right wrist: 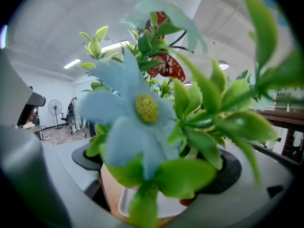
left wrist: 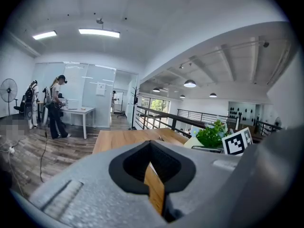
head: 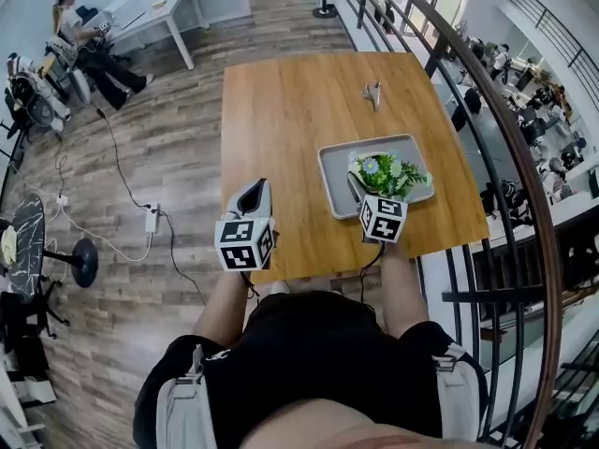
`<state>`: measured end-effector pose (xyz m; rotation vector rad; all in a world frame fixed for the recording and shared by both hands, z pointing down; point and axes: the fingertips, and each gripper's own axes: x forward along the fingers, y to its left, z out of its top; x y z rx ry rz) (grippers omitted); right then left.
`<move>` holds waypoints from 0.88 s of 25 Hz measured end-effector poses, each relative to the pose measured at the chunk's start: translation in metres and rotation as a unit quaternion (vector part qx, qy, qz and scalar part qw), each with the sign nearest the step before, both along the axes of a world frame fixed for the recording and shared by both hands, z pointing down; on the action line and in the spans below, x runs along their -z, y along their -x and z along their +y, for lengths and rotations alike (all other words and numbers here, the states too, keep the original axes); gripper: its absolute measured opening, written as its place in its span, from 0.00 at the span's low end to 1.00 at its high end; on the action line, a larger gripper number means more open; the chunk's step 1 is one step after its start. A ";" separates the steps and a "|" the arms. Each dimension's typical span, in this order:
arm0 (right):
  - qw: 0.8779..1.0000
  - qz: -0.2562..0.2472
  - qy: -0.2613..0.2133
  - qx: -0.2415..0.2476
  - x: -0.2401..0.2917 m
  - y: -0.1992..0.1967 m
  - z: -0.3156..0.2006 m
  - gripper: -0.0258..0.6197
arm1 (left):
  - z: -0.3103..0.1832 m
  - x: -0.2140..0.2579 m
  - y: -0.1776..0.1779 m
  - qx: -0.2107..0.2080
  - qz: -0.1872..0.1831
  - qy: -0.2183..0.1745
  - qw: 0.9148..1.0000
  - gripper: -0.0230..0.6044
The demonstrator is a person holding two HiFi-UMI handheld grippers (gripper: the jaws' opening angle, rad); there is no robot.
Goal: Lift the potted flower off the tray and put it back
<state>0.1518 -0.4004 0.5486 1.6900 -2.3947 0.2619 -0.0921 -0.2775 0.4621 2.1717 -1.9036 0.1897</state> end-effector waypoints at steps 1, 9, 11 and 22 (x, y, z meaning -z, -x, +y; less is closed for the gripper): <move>1.000 0.002 0.003 0.005 -0.006 0.004 -0.002 0.94 | 0.003 0.000 0.004 0.006 0.000 0.000 1.000 0.06; 0.998 0.000 0.048 0.048 -0.073 0.018 -0.023 0.94 | 0.026 -0.006 0.019 0.045 -0.013 0.009 0.999 0.06; 0.997 0.005 0.066 0.046 -0.088 0.019 -0.028 0.94 | 0.031 -0.003 0.022 0.051 -0.014 0.008 0.999 0.06; 0.986 0.038 0.163 0.026 -0.174 0.012 -0.038 0.94 | 0.053 0.005 0.029 0.069 -0.033 0.019 0.997 0.06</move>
